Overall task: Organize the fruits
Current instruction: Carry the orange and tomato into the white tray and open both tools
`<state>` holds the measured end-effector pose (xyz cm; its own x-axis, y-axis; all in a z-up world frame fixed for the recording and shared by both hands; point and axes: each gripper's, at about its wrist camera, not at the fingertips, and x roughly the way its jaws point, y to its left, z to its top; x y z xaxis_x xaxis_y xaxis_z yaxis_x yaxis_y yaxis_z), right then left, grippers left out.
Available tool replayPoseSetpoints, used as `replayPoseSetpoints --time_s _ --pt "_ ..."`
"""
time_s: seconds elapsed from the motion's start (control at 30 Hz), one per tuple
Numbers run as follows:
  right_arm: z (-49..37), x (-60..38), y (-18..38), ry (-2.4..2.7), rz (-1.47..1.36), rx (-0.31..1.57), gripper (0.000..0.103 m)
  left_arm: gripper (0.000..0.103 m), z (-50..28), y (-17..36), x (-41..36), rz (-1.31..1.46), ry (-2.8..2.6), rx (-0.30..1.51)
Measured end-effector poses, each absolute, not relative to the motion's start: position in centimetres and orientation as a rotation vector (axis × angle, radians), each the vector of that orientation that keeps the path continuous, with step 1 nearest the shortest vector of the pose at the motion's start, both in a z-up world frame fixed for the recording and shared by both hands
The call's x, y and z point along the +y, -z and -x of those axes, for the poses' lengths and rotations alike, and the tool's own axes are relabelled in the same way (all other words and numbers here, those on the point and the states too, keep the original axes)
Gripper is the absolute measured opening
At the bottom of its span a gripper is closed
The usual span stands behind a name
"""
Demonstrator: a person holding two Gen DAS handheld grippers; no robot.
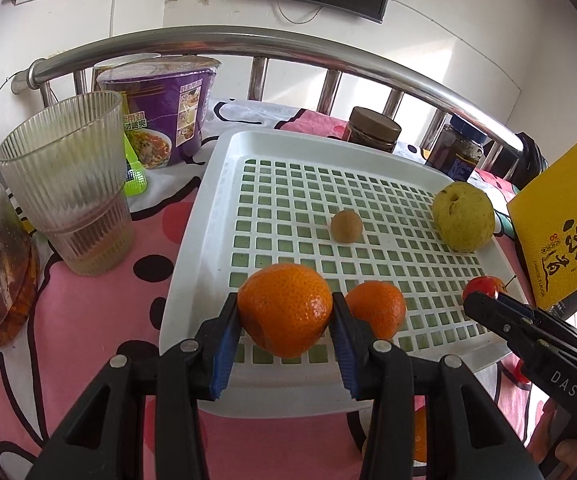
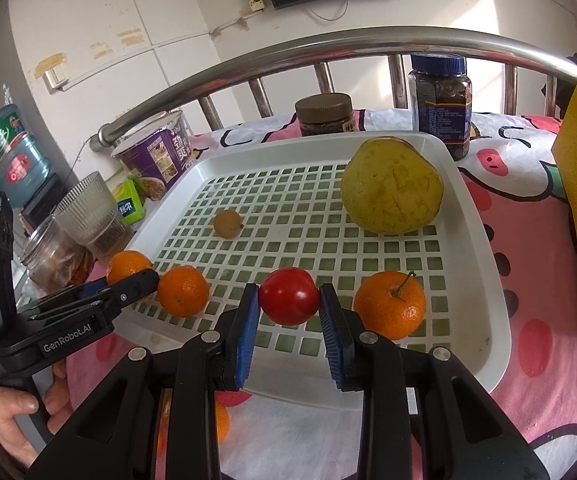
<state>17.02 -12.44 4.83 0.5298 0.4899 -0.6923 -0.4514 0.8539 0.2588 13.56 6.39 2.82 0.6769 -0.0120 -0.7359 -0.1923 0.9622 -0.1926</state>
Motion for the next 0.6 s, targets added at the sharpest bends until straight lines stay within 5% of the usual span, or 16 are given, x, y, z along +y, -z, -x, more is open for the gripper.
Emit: replayPoseSetpoints --time_s 0.33,0.53,0.6 --pt "-17.2 -11.5 -3.3 -0.522 0.041 0.868 0.031 0.047 -13.5 -2.5 5.8 0.231 -0.104 0.826" --pt "-16.1 -12.1 -4.1 -0.551 0.003 0.821 0.076 0.077 -12.4 -3.6 6.1 0.257 -0.064 0.775" --pt "-15.1 -12.3 -4.6 -0.559 0.002 0.781 0.082 0.085 -11.7 -4.2 6.1 0.259 -0.058 0.742"
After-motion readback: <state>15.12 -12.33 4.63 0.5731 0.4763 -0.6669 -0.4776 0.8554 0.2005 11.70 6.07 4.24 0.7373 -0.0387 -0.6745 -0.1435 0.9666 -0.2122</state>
